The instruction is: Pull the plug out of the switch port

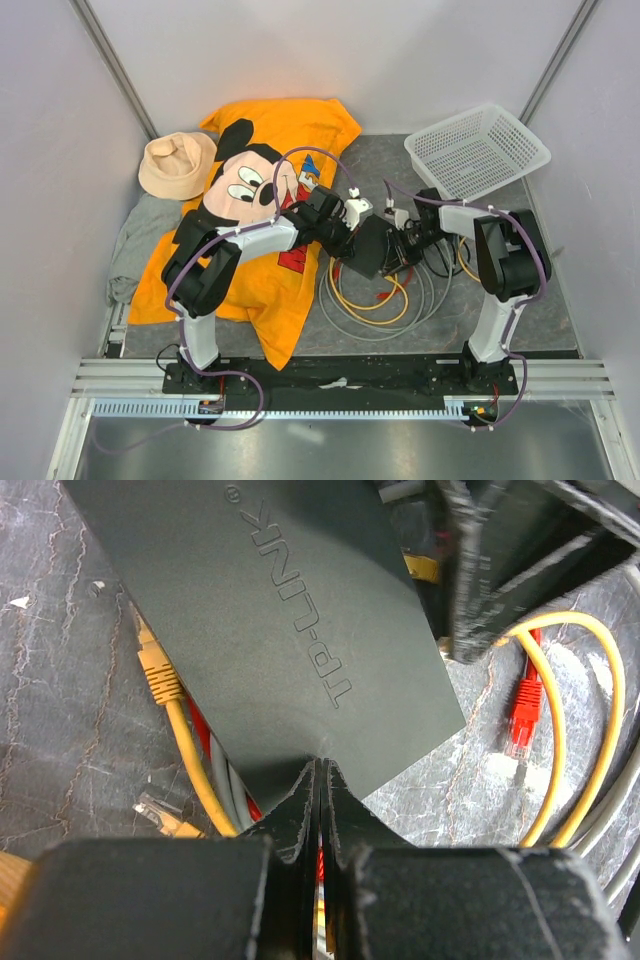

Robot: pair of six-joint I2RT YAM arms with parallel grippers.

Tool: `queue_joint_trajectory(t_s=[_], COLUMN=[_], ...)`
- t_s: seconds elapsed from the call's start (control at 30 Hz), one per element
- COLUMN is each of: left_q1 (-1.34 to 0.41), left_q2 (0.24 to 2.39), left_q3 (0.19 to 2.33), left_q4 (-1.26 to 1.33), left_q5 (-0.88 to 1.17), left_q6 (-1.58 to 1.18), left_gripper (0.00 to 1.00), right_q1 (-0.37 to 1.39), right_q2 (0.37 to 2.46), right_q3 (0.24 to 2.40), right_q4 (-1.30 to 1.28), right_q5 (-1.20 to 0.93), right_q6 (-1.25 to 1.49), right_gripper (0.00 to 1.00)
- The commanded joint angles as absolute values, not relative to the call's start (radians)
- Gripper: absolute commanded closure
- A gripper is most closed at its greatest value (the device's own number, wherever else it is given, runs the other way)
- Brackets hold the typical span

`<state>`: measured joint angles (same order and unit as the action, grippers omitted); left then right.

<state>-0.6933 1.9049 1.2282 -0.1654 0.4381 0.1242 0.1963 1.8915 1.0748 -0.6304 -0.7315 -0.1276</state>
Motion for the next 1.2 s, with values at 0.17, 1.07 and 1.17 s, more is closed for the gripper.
queue_joint_trajectory(t_s=[0.17, 1.07, 1.17], left_q1=[-0.699, -0.699, -0.699], left_q2=[1.947, 1.844, 1.827], left_q3=[1.226, 1.332, 1.332], left_q4=[-0.207, -0.210, -0.210], left_q5=[0.376, 0.371, 0.361], left_q6=[0.127, 0.167, 0.157], left_gripper=[0.98, 0.99, 0.98], right_q1=[0.155, -0.154, -0.260], right_q2=[2.033, 1.489, 1.512], right_q3=[1.232, 1.550, 1.626], right_q4=[-0.607, -0.988, -1.008], right_q5=[-0.624, -0.709, -0.703], right_q6=[-0.160, -0.422, -0.449], right_gripper=[0.95, 0.97, 0.97])
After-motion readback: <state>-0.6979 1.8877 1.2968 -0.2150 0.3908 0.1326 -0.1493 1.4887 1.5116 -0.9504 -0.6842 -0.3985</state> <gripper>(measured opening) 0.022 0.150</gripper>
